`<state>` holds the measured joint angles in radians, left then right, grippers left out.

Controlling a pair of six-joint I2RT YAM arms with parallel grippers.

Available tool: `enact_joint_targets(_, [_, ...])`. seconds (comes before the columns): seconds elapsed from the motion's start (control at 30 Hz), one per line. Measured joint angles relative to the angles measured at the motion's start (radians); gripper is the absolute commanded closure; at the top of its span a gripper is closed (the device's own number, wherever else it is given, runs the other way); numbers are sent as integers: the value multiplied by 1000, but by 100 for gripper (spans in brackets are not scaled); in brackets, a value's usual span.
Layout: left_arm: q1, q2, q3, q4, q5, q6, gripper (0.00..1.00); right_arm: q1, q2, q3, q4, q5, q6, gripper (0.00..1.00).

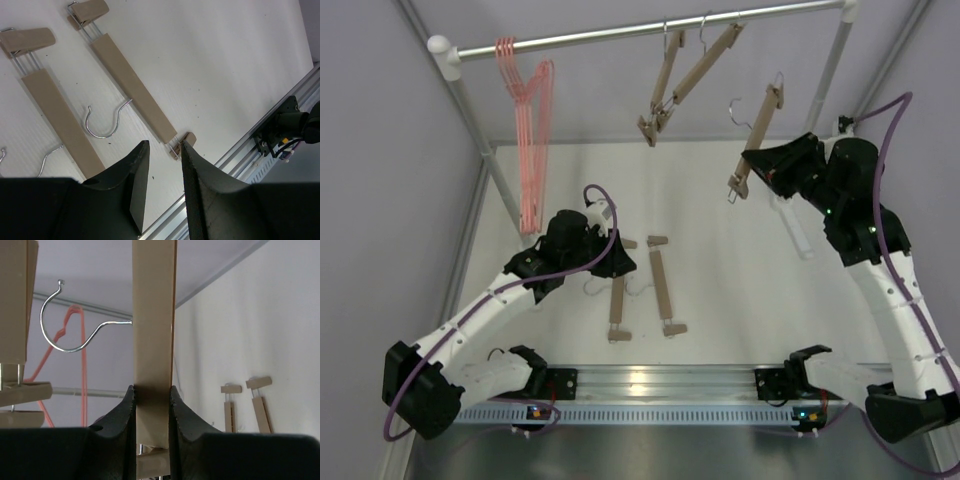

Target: Organize the hangers

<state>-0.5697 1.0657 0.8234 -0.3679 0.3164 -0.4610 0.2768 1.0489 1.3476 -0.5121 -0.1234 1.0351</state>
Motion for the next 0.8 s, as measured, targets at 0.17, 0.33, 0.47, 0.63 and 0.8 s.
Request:
enact_joint_targets(0.17, [0, 0, 0, 0, 0, 0, 63, -19, 73, 63, 39, -85, 34, 100])
enact_joint_targets(0.33, [0, 0, 0, 0, 0, 1, 63, -34, 134, 131, 84, -151, 69, 100])
enact_joint_targets(0.47, [0, 0, 0, 0, 0, 1, 63, -53, 166, 183, 130, -192, 96, 100])
enact_joint_targets(0.63, [0, 0, 0, 0, 0, 5, 64, -64, 210, 268, 183, -238, 129, 100])
enact_joint_targets(0.8, [0, 5, 0, 0, 0, 8, 64, -72, 259, 330, 218, -277, 157, 100])
